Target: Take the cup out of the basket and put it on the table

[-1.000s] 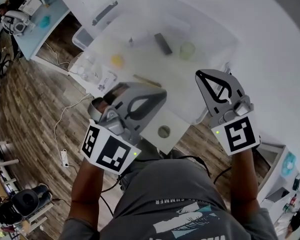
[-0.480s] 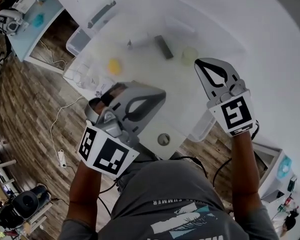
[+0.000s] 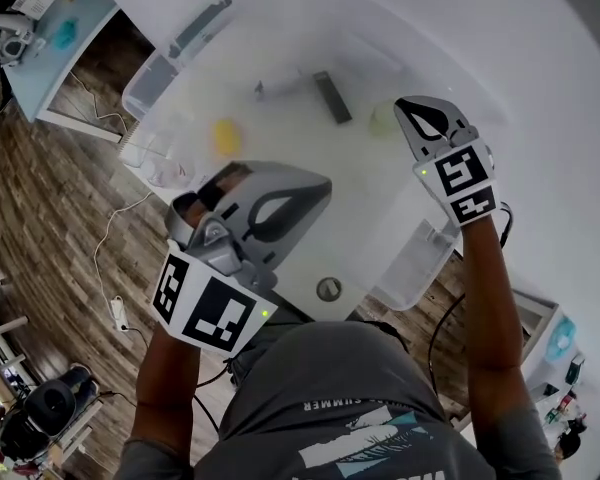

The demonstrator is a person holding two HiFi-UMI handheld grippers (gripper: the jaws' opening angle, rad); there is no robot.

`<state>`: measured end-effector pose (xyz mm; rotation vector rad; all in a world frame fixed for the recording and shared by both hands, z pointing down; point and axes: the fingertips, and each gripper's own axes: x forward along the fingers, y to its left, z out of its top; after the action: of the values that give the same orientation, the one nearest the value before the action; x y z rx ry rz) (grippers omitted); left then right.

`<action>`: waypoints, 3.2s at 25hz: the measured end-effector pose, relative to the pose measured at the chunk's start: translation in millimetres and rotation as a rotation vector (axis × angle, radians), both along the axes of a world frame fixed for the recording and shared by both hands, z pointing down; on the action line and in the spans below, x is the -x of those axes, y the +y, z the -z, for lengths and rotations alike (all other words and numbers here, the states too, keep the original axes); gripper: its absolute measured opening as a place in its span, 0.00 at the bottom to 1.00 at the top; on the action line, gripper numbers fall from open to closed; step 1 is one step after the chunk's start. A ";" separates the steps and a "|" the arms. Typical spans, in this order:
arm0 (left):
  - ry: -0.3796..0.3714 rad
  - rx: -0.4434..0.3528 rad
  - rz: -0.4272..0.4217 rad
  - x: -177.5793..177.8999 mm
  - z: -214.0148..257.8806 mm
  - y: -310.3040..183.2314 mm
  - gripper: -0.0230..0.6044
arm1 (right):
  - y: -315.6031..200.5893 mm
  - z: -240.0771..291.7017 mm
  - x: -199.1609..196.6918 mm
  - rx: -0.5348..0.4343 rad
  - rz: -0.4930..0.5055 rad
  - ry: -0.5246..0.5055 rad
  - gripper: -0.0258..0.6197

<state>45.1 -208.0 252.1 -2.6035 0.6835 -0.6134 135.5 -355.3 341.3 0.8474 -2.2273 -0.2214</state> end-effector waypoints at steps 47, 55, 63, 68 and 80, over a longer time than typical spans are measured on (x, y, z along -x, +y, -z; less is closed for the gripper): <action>0.031 0.024 0.076 31.5 -10.8 -17.3 0.05 | -30.3 -165.0 -3.6 0.382 0.058 0.397 0.09; 0.023 0.009 0.077 26.8 -9.3 -2.6 0.05 | -11.0 -100.3 27.6 0.247 0.094 0.296 0.09; 0.016 0.000 0.094 27.9 -7.9 15.2 0.05 | 24.1 -25.9 55.2 0.111 0.139 0.197 0.09; 0.014 -0.011 0.102 28.9 -4.7 27.3 0.05 | 45.4 7.0 66.4 0.044 0.164 0.157 0.09; 0.008 -0.036 0.143 36.5 -1.1 55.9 0.05 | 100.4 57.3 92.9 -0.059 0.238 0.084 0.09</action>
<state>8.6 -152.1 253.1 -2.5415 0.8805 -0.6273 42.6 -254.9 284.0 0.5909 -2.2485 -0.4294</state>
